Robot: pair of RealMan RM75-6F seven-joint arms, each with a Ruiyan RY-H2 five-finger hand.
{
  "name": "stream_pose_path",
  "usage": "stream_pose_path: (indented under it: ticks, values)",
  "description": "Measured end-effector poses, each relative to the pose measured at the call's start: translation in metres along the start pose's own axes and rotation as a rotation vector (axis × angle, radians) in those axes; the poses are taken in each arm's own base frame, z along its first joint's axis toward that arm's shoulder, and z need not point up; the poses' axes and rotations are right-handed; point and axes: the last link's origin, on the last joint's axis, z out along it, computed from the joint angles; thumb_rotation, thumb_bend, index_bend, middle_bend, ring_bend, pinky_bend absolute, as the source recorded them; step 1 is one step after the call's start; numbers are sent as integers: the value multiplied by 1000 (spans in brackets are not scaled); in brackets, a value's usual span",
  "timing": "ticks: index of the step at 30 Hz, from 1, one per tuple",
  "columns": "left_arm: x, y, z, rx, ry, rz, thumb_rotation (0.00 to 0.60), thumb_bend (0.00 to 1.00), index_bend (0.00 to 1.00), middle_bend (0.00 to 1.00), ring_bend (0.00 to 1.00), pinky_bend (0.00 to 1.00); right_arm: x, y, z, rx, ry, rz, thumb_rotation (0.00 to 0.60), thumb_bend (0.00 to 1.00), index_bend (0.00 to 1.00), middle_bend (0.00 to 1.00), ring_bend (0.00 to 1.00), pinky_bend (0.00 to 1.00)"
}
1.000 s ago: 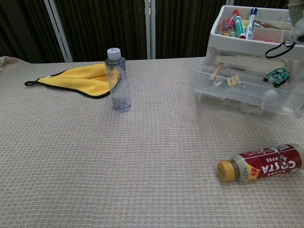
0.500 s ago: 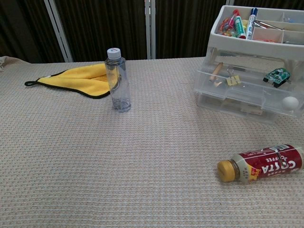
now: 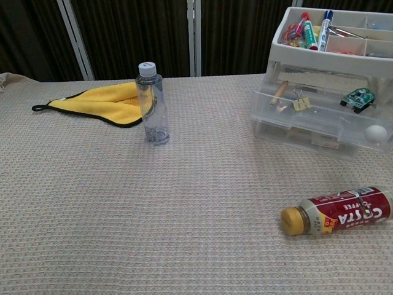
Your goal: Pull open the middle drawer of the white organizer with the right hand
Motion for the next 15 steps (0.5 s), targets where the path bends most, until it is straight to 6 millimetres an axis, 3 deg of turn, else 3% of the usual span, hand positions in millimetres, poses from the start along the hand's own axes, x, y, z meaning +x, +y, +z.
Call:
stream_pose_path:
  ticks: [9,12,15]
  values:
    - [0,-1,0,6,-9,-24,600,132,0,0,0,0,-9,0,-2,-21,2,20,600,172,406,993,985,708]
    - [0,-3,0,13,-17,-33,600,132,0,0,0,0,-10,-1,-3,-20,1,6,600,166,349,945,936,695]
    - [-1,-4,2,12,-30,-41,600,132,0,0,0,0,-9,-2,-6,-23,6,-18,600,162,300,828,839,650]
